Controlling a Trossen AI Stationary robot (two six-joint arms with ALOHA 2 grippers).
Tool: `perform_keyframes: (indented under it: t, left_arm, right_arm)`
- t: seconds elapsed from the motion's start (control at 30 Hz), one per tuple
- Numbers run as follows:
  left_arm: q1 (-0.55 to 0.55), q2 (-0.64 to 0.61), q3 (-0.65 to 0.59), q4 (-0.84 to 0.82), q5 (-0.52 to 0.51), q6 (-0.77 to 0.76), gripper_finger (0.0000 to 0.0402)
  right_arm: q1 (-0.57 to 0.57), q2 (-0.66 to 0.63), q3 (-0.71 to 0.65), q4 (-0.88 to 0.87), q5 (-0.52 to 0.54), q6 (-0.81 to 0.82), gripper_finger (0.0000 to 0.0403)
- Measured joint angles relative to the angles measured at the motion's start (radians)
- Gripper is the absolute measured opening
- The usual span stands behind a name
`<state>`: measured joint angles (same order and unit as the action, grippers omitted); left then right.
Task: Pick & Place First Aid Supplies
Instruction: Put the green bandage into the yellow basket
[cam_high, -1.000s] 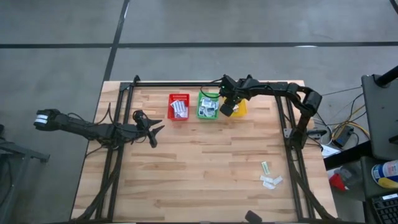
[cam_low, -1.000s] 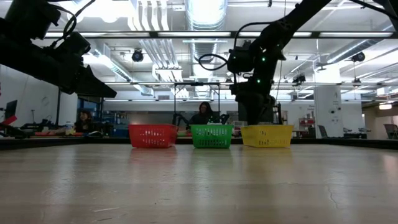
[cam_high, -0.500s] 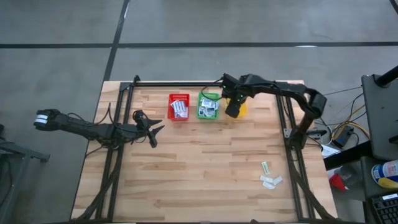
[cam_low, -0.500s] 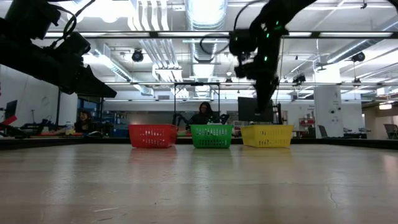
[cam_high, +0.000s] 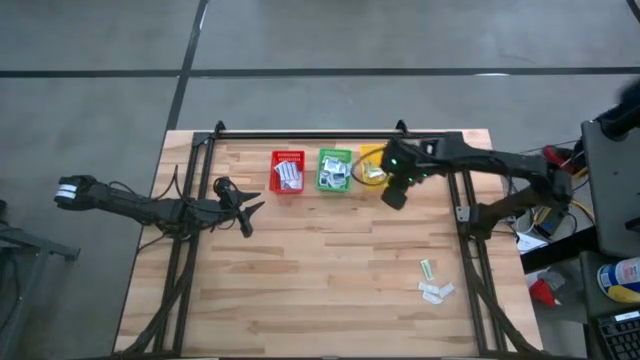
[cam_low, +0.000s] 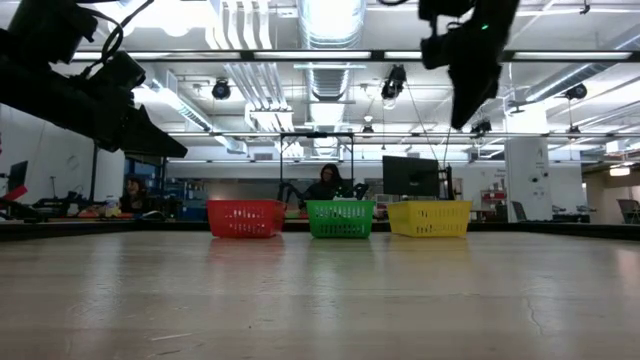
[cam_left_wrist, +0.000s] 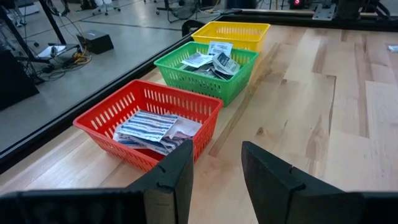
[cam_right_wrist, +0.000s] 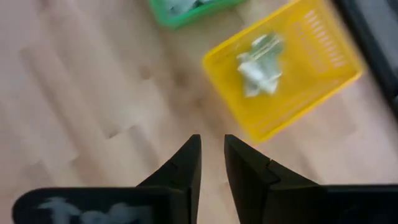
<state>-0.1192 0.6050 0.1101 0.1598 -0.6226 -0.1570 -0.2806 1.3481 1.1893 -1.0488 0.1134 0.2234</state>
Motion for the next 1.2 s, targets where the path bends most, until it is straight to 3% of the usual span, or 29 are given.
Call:
perform_keyframes:
  t: [0.3, 0.67, 0.9, 1.2]
  left_arm:
    - [0.0, 0.0, 0.0, -0.002, 0.0, 0.0, 0.0133]
    - [0.0, 0.0, 0.0, -0.003, 0.0, 0.0, 0.0133]
    - [0.0, 0.0, 0.0, -0.003, 0.0, 0.0, 0.0133]
    - [0.0, 0.0, 0.0, -0.004, 0.0, -0.003, 0.0133]
  right_arm:
    - [0.166, -0.187, -0.206, 0.003, -0.22, 0.15, 0.0068]
    - [0.351, -0.35, -0.413, 0.003, -0.292, 0.422, 0.0061]
    - [0.475, -0.359, -0.44, 0.01, -0.398, 0.485, 0.0066]
    - [0.658, -0.309, -0.442, 0.069, -0.413, 0.544, 0.0059]
